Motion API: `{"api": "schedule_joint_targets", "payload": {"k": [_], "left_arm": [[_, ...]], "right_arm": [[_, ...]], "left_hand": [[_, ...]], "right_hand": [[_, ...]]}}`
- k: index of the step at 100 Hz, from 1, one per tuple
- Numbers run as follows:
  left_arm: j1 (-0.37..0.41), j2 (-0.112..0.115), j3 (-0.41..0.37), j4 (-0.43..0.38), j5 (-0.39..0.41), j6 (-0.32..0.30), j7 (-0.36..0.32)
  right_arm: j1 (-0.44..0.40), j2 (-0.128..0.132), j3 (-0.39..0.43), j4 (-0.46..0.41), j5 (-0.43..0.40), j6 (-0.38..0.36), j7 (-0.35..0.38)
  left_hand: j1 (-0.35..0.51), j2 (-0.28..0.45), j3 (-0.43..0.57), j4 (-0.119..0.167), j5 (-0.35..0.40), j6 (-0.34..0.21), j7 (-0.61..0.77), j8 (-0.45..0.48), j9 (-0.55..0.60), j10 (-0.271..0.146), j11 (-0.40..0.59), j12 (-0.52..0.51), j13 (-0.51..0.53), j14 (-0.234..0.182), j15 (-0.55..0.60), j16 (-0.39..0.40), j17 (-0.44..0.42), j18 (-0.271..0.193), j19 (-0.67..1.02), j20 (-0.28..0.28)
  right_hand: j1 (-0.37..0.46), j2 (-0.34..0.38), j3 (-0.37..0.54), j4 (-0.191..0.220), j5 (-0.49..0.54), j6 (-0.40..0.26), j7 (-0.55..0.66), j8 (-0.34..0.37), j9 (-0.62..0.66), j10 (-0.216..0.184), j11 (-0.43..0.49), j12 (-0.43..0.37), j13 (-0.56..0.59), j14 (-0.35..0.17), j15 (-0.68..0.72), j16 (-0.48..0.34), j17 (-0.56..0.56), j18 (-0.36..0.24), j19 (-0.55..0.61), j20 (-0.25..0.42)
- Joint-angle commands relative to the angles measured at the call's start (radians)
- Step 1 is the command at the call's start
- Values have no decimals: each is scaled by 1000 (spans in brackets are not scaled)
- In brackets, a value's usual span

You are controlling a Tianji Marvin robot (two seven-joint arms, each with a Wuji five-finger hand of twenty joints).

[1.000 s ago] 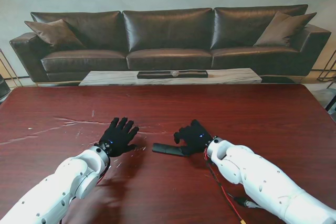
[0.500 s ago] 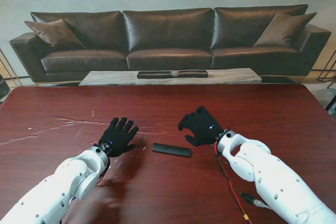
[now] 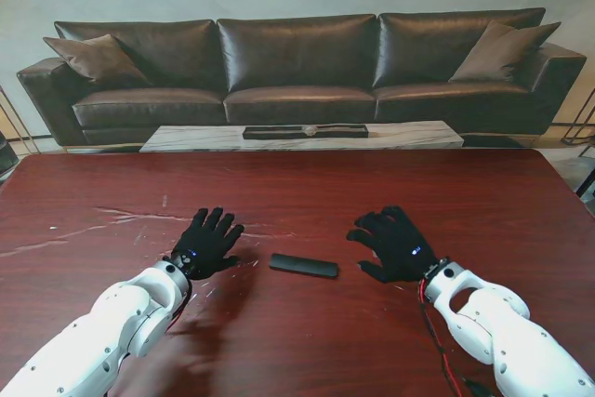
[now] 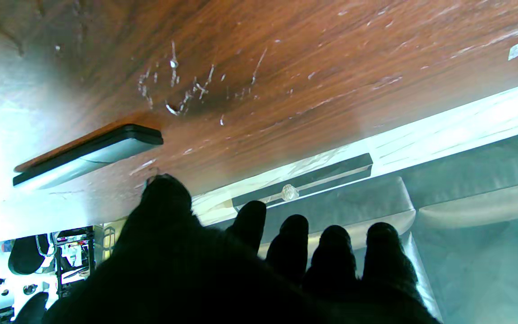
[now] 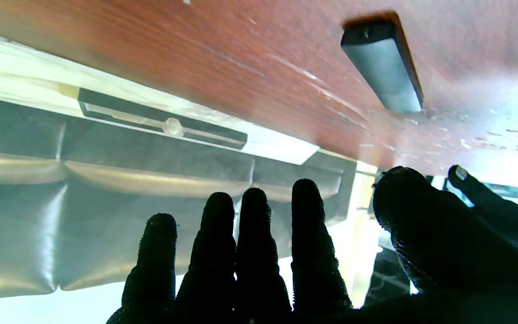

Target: Install the batteries into the remote control and close the cover

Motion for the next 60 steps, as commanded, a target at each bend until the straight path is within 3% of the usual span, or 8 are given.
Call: {"api": "schedule_joint_targets", "payload": {"k": [1, 28, 60], "left_arm": [[7, 6, -3, -9, 3, -2, -4], [22, 7, -17, -29, 9, -1, -30], [40, 7, -33, -52, 15, 8, -61]], "right_arm": [[-30, 8, 7, 2, -4, 13, -9], [-76, 5, 35, 17, 10, 39, -14], [-74, 3, 21, 47, 30, 66, -3]], "left_hand": [[-12, 52, -6, 31, -23, 23, -13, -2, -45, 25, -22, -15, -21, 24, -33, -10, -12, 21, -18, 17], [-13, 52, -6, 31, -23, 22, -13, -2, -45, 26, -22, -15, -21, 25, -33, -11, -13, 21, -21, 17], [-15, 54, -6, 31, -24, 21, -13, -2, -45, 31, -23, -17, -21, 26, -35, -15, -14, 21, -28, 15]], "right_hand": [[-25, 31, -28, 26, -47, 24, -22, -14, -46, -4, -22, -17, -36, -17, -24, -21, -15, -31, -41, -34], [-29, 49, -86, 32, -98, 35, -72, -44, -96, -9, -93, -50, -100, -35, -75, -64, -9, -86, -167, -110], [-31, 61, -108, 35, -117, 39, -84, -59, -117, -17, -123, -62, -133, -50, -94, -80, -9, -109, -219, -143]]}}
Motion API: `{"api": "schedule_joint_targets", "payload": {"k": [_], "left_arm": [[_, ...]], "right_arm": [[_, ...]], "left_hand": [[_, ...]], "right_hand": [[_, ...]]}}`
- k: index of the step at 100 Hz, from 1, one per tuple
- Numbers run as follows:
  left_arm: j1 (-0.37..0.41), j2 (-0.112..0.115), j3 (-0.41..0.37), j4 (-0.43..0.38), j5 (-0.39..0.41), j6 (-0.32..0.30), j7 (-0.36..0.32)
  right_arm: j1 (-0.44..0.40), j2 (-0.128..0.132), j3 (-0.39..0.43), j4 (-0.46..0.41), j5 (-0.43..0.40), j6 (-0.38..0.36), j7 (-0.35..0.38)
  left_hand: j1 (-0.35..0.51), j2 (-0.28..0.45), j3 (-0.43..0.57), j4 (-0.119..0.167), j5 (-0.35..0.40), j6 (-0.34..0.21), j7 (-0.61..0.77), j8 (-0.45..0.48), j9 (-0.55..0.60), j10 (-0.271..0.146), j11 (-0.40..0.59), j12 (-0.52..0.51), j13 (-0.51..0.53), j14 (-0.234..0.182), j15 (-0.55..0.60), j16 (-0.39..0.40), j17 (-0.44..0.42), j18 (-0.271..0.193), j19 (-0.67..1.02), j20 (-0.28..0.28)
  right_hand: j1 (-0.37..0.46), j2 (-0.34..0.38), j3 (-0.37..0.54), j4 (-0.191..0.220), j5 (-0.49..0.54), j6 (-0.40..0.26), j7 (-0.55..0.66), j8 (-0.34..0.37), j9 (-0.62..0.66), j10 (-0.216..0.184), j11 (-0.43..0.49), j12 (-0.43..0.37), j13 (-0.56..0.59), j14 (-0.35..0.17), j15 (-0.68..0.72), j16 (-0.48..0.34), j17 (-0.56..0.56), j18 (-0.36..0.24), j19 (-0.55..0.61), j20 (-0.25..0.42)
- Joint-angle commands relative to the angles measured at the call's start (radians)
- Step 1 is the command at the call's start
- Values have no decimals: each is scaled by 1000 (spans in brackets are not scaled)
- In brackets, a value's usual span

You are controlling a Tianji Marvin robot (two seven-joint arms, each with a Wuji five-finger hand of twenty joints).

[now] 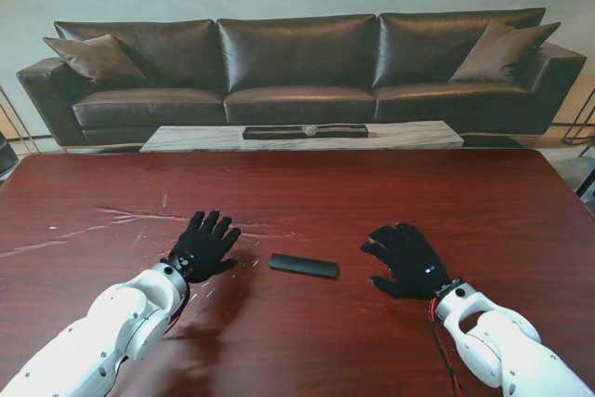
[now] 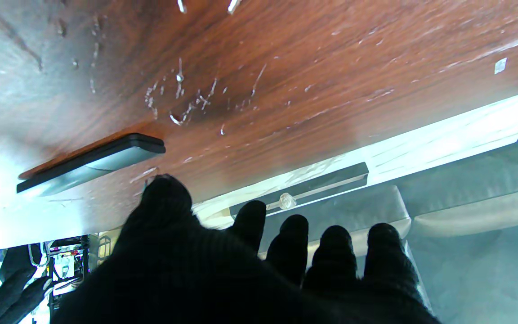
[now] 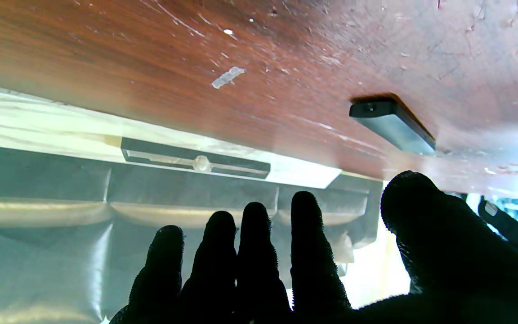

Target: Install the batteries into the remote control and close the cover

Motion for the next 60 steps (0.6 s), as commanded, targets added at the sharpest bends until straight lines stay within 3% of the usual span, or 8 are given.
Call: {"api": "schedule_joint_targets", "payload": {"k": [1, 60], "left_arm": [[7, 5, -3, -9, 2, 3, -4], [18, 6, -16, -21, 6, -4, -15]], "right_arm": [[-6, 2, -7, 7, -1, 6, 4], [8, -2, -23, 31, 23, 30, 16]], "left_hand": [[-15, 54, -7, 31, -23, 21, -13, -2, -45, 31, -22, -17, -21, 19, -35, -8, -14, 13, -16, 14], [-13, 53, -6, 31, -23, 21, -13, -2, -45, 29, -21, -16, -21, 19, -36, -13, -13, 14, -25, 16]], "right_hand": [[-23, 23, -21, 16, -37, 27, -12, -13, -41, -7, -20, -14, -33, -19, -11, -17, -6, -23, -26, -29], [-22, 35, -44, 20, -45, 48, -17, -47, -43, 6, -66, -34, -52, -16, -24, -41, 3, -36, -63, -57]]}}
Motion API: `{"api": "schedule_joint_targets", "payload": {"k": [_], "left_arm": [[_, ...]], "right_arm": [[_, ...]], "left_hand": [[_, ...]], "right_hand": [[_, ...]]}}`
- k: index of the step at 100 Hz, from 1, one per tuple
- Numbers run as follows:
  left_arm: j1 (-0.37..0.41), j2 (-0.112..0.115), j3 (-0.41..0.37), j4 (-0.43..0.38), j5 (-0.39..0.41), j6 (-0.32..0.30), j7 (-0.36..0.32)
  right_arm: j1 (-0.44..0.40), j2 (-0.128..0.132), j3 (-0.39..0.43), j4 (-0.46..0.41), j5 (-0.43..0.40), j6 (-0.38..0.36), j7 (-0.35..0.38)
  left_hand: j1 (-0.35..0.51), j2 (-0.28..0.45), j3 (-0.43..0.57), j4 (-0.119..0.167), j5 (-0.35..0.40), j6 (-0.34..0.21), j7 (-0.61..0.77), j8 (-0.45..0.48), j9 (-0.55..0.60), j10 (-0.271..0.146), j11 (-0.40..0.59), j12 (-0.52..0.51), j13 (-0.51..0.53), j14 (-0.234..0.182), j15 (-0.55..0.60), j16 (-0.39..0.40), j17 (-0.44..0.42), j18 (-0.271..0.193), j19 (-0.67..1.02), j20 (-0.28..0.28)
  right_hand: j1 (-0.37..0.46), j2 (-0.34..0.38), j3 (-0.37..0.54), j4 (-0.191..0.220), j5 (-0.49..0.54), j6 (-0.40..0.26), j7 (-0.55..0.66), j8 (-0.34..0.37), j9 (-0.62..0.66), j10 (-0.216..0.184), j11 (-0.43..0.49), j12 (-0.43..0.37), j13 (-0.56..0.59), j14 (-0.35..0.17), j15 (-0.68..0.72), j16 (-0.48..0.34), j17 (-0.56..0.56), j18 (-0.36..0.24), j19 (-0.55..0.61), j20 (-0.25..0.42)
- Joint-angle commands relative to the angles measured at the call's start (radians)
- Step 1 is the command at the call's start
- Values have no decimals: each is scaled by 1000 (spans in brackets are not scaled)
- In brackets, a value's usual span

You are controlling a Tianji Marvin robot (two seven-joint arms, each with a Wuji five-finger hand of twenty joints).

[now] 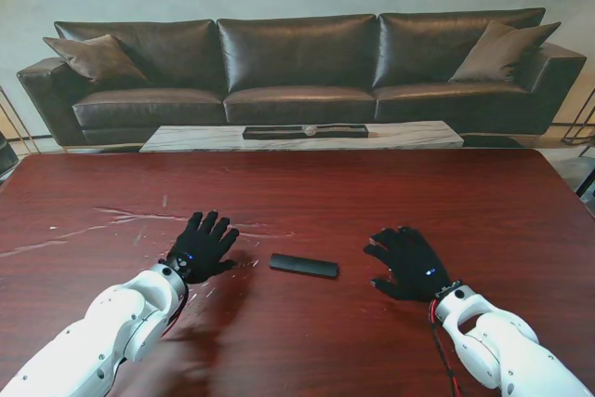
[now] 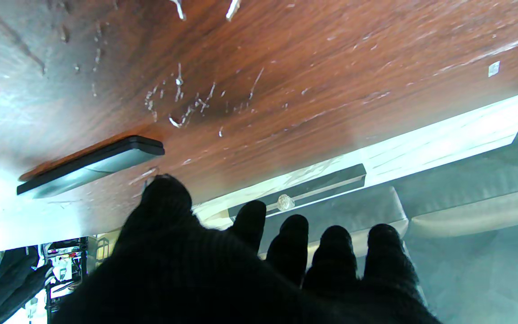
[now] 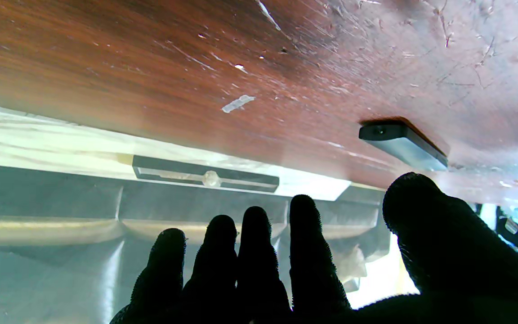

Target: Install the batteries into the remote control and close the cover

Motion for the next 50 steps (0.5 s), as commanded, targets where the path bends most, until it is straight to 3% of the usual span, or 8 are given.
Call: {"api": "schedule_joint_targets", "payload": {"k": [1, 50], "left_arm": [[4, 5, -2, -8, -2, -3, -4], [10, 5, -8, -17, 4, 0, -8]], "right_arm": [[-5, -2, -2, 0, -2, -1, -7], [-1, -3, -3, 8, 6, -4, -18]], "left_hand": [[-13, 53, -6, 31, -23, 21, -13, -2, -45, 29, -21, -16, -21, 19, -35, -10, -13, 14, -13, 16], [-10, 55, -6, 31, -22, 20, -13, -3, -45, 29, -20, -12, -21, 18, -35, -10, -13, 12, -14, 18]], "right_hand": [[-21, 23, -16, 20, -35, 35, 5, -19, -30, 11, -13, -9, -32, -11, -16, -18, 1, -21, -18, -26], [-21, 22, -11, 19, -22, 34, 18, -24, -18, 13, -6, -4, -21, -6, -11, -18, 0, -12, -1, -20]]}}
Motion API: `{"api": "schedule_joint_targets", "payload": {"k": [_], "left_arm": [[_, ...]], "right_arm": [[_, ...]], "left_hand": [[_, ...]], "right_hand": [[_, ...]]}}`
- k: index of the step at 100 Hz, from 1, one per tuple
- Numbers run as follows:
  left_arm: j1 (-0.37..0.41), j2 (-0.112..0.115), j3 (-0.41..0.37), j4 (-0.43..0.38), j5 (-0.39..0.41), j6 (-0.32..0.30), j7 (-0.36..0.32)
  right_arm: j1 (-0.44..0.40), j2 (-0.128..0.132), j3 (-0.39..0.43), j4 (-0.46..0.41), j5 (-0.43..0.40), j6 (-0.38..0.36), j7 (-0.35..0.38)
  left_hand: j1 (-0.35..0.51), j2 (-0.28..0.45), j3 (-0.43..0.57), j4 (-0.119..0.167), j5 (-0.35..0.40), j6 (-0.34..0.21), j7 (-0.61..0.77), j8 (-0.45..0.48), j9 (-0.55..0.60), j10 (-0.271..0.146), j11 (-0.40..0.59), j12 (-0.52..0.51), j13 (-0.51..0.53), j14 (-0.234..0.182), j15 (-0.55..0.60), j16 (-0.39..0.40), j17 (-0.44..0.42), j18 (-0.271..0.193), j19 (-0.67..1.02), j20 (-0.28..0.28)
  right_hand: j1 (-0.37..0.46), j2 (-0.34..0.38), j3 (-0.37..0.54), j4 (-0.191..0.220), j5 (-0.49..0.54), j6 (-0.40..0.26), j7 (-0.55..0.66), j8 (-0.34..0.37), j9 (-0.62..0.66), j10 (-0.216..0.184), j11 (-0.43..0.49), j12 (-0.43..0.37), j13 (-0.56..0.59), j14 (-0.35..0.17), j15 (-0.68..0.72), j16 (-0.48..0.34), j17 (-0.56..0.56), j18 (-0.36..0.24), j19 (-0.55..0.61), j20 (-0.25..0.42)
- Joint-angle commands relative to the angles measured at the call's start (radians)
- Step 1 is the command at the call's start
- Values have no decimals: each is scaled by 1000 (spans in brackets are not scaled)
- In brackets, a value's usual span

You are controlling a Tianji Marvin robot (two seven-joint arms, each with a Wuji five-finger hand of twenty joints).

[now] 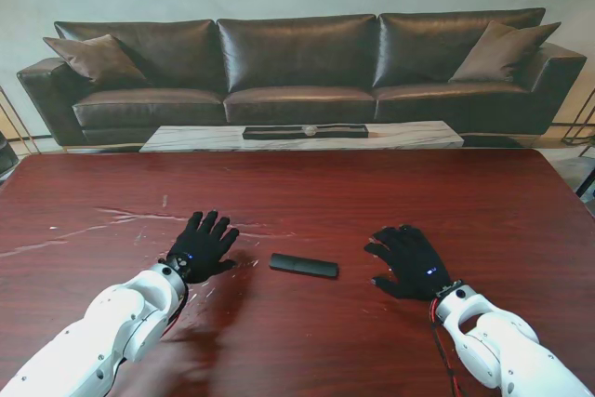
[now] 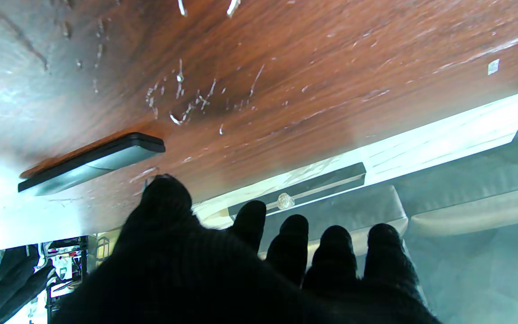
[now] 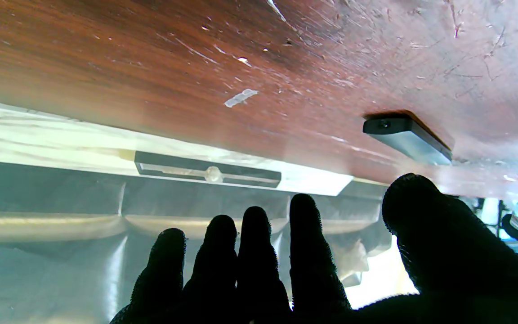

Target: Install the batteries into the remote control and close the cover

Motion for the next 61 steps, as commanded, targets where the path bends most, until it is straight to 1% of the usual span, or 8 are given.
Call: {"api": "schedule_joint_targets", "payload": {"k": [1, 61], "left_arm": [[6, 4, -3, -8, 3, 1, -3], [16, 5, -12, -17, 12, 3, -6]], "right_arm": [[-5, -3, -2, -2, 0, -4, 3], [-8, -4, -4, -9, 8, -4, 15]], "left_hand": [[-10, 54, -6, 31, -22, 21, -13, -3, -45, 29, -20, -12, -21, 17, -35, -10, -13, 12, -14, 9], [-8, 54, -6, 31, -22, 20, -13, -3, -45, 28, -21, -12, -21, 18, -36, -10, -12, 11, -15, 10]], "right_hand": [[-21, 15, -10, 19, -23, 34, 6, -14, -18, 10, -6, -4, -21, -6, -11, -17, 0, -12, -1, -20], [-17, 13, -2, 19, -20, 29, 14, -17, -12, 9, -4, -2, -16, -4, -10, -17, -2, -6, 11, -16]]}}
